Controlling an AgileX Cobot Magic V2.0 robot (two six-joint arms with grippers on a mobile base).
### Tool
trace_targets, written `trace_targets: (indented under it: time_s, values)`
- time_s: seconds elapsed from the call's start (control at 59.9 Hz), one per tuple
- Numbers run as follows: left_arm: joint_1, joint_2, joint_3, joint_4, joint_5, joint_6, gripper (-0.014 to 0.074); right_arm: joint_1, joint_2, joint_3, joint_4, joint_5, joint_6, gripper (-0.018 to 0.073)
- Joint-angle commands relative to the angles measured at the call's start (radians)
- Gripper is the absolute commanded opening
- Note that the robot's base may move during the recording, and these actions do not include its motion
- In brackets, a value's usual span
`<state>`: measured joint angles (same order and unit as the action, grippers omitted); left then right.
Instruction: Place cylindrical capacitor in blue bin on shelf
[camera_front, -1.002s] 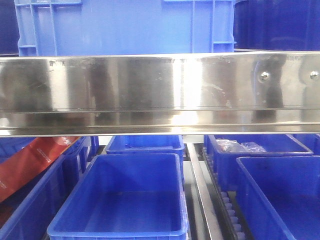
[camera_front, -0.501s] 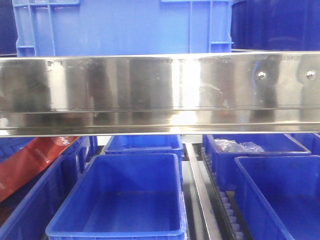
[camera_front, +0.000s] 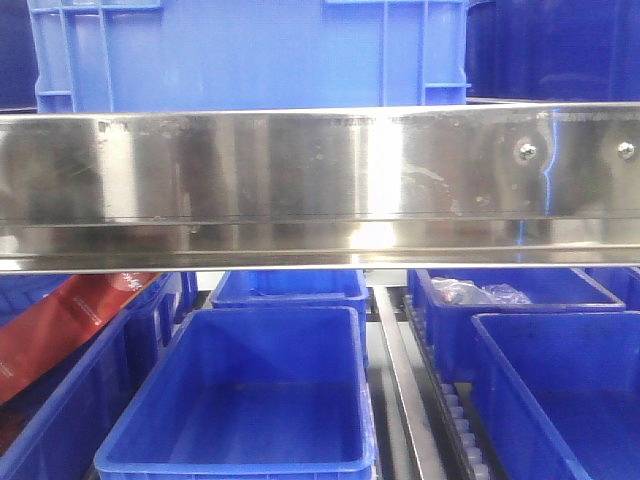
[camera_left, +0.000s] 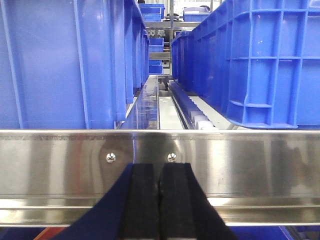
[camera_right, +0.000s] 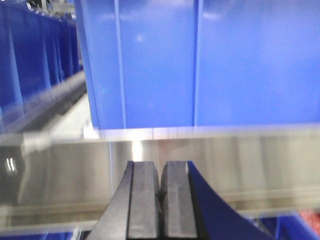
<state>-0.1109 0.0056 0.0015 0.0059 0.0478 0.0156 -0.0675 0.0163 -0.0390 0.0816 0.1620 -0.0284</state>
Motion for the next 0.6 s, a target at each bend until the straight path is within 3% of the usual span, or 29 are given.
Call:
trace_targets:
  time_s: [0.0,0.184,0.585]
  values:
    - [0.001,-0.006,-0.001,-0.006,-0.02,-0.006,-0.0111,0.001,-0.016,0.039,-0.004,-0.045,-0.001,-0.006]
    - [0.001,-0.006,-0.001,-0.006,-0.02,-0.006,-0.0111,0.03,-0.016,0.039,-0.082,-0.018,-0.001,-0.006]
    - [0.001,-0.006,-0.001,-0.006,-0.02,-0.006,-0.0111,0.032,-0.016,0.039,-0.069,-0.029,-0.001,-0.006]
